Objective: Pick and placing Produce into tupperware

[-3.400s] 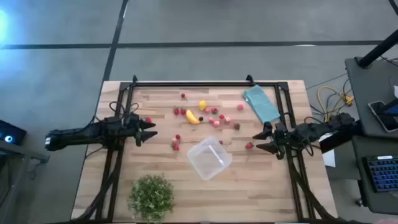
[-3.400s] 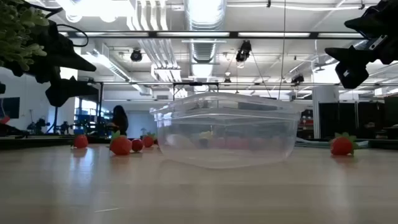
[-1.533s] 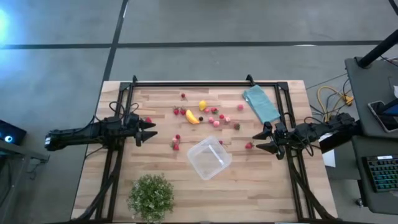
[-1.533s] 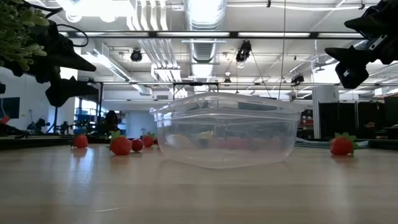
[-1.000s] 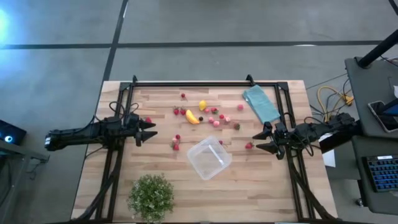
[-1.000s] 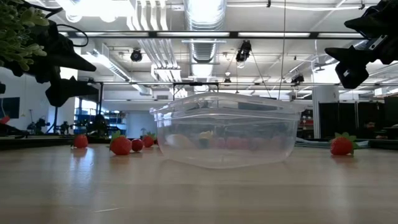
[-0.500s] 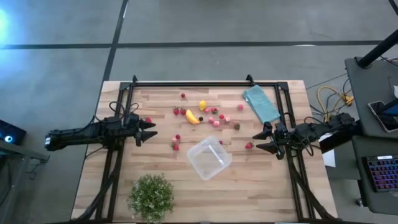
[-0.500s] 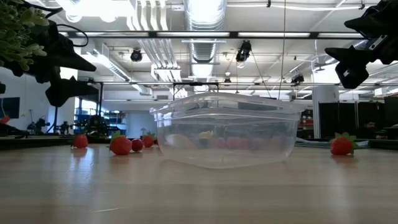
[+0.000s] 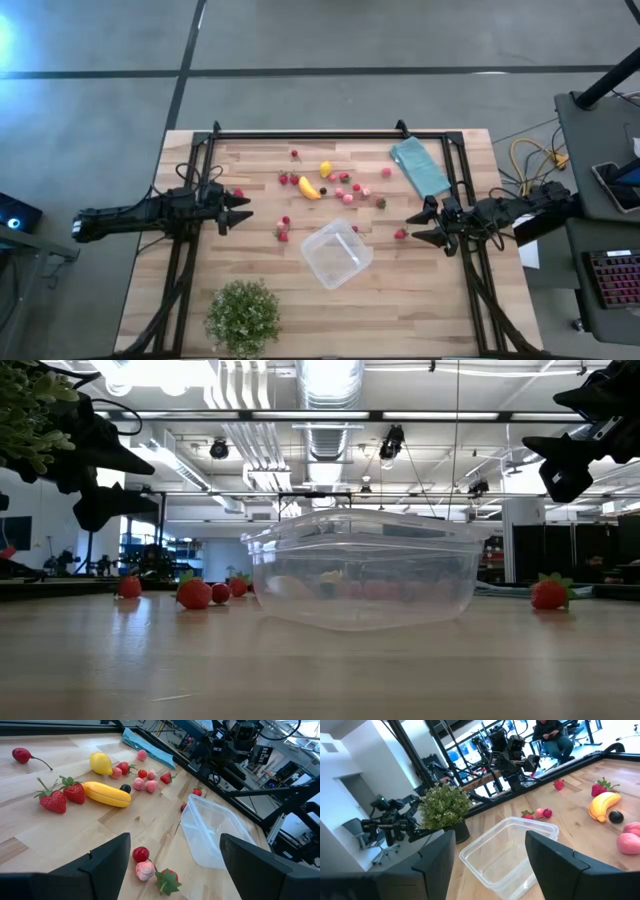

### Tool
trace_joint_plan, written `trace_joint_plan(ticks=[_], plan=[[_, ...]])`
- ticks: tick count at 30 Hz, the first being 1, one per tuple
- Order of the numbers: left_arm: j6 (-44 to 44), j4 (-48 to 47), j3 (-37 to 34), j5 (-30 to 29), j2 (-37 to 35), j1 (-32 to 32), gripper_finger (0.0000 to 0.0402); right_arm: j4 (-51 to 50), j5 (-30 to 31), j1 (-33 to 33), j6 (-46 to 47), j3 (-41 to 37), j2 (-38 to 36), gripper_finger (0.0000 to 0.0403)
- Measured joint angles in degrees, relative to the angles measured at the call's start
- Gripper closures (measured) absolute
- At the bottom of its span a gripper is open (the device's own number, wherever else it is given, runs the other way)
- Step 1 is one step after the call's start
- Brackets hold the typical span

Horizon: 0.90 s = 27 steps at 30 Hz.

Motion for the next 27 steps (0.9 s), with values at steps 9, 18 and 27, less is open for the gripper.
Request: trace_joint_plan(ticks=[9, 18, 27], plan=[[0.0, 0.0, 0.02, 0.02, 0.0, 0.0, 0.0109, 13.94, 1.67, 0.0, 9.37, -0.04, 0.01, 0.017], [0.02, 0.0, 0.01, 0.01, 0.0, 0.0, 0.0109, 27.1, -1.68, 0.0, 7.07, -0.04, -0.01, 0.017], [0.0, 0.0, 0.02, 0.0, 0.02, -0.01, 0.0109, 27.13, -3.57, 0.0, 2.01, -0.04, 0.11, 0.017]])
